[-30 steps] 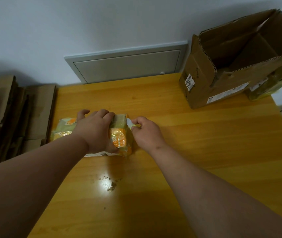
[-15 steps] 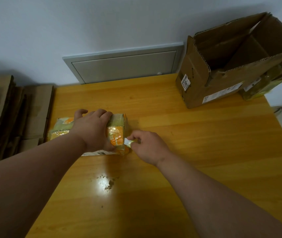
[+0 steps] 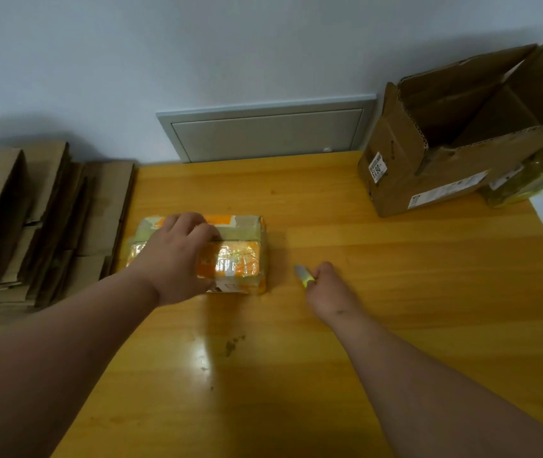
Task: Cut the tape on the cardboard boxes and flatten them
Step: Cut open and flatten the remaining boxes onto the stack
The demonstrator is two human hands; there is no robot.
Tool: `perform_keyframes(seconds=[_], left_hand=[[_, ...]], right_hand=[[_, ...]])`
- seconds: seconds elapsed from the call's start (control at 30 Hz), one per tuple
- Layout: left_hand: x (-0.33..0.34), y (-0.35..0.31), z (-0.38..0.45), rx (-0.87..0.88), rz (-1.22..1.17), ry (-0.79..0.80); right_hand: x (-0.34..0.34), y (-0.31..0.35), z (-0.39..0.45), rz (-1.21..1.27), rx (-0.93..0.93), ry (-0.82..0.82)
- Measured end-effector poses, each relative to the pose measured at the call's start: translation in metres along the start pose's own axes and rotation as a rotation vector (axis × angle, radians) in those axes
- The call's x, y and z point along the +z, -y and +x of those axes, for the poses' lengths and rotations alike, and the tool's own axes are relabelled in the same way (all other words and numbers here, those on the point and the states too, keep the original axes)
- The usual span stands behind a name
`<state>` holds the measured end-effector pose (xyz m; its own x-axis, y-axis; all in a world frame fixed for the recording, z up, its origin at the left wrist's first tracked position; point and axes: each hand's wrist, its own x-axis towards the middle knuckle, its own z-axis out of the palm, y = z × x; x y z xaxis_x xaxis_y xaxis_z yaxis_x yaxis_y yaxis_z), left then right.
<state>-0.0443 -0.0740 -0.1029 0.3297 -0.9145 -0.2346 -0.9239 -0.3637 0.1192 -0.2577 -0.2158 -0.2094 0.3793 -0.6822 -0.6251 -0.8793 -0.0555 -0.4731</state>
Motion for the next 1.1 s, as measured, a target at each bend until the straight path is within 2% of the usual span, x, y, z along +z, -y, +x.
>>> perform_keyframes(seconds=[0.1, 0.23, 0.33, 0.4, 0.47, 0.57, 0.63, 0.73, 0.93, 1.03, 1.1], left_hand=[[0.003, 0.017, -0.018, -0.059, 0.039, -0.056], [0.011, 0.028, -0.032, -0.059, 0.02, -0.055], [0.015, 0.027, -0.034, -0.063, -0.036, -0.027], [0.015, 0.027, -0.032, -0.062, -0.02, -0.008], [0.015, 0.027, -0.03, -0.061, 0.021, 0.01], [0.014, 0.025, -0.026, -0.063, 0.068, 0.03], [0.014, 0.023, -0.023, -0.079, 0.105, 0.043], [0.014, 0.021, -0.018, -0.099, 0.163, 0.034], [0.019, 0.017, -0.033, -0.016, 0.133, -0.161], [0.028, 0.019, -0.054, 0.093, 0.094, -0.283], [0.032, 0.023, -0.068, 0.169, 0.09, -0.286]], right_hand=[[0.003, -0.007, -0.002, -0.158, 0.024, 0.02], [-0.001, 0.005, -0.005, -0.349, -0.011, -0.112], [-0.009, 0.034, -0.006, -0.186, -0.075, -0.21], [-0.015, 0.061, -0.01, -0.014, -0.253, -0.34], [-0.016, 0.088, -0.017, 0.067, -0.481, -0.38], [-0.008, 0.11, -0.019, -0.161, -0.638, -0.198], [-0.003, 0.111, -0.016, -0.341, -0.617, -0.128], [-0.003, 0.112, -0.013, -0.463, -0.584, -0.123], [-0.014, 0.128, -0.006, -0.337, -0.451, 0.043], [-0.018, 0.136, -0.004, -0.372, -0.407, 0.098], [-0.018, 0.141, -0.005, -0.446, -0.39, 0.117]])
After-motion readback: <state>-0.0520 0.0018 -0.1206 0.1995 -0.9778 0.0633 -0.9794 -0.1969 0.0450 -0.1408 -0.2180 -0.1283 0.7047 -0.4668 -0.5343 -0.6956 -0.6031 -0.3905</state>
